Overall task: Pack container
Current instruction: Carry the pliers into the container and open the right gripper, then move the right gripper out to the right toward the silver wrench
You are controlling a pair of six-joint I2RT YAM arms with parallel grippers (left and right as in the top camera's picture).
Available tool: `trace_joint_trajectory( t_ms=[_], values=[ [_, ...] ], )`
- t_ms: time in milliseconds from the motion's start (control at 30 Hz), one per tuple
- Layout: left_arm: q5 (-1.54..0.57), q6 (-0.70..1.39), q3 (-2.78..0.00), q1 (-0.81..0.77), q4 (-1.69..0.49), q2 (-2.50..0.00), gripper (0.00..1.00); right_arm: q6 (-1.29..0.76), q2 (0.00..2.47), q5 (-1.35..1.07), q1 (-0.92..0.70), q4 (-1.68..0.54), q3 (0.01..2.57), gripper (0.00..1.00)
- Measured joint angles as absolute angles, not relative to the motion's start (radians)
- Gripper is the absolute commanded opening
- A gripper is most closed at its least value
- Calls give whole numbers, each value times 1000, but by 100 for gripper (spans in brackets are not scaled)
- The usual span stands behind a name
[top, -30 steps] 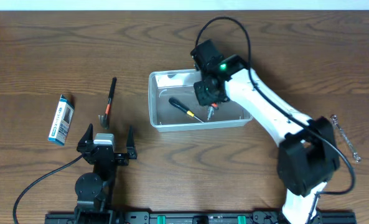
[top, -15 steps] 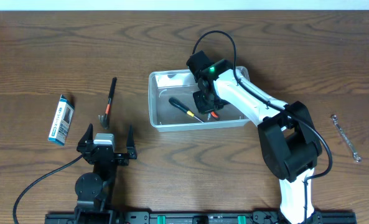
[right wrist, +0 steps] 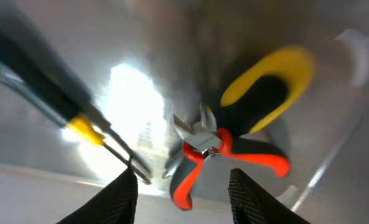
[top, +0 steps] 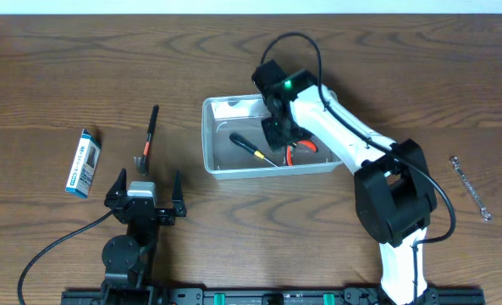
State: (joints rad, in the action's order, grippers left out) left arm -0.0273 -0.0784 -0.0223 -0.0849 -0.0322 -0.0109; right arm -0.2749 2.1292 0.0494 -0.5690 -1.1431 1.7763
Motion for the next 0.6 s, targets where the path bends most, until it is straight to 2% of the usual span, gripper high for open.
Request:
trace_joint_trajectory(
  t_ms=[100,267,600],
  values=[
    [-27,-78,-22,-85,-33,-11,98,-282,2126,101,-567,-1237,1907,63],
    [-27,-78,-22,-85,-33,-11,98,-302,2086,173,-531,-1377,2059,62],
    [-27,-78,-22,-85,-33,-11,98,-299,2034,224,-208,-1514,2088,61]
  ],
)
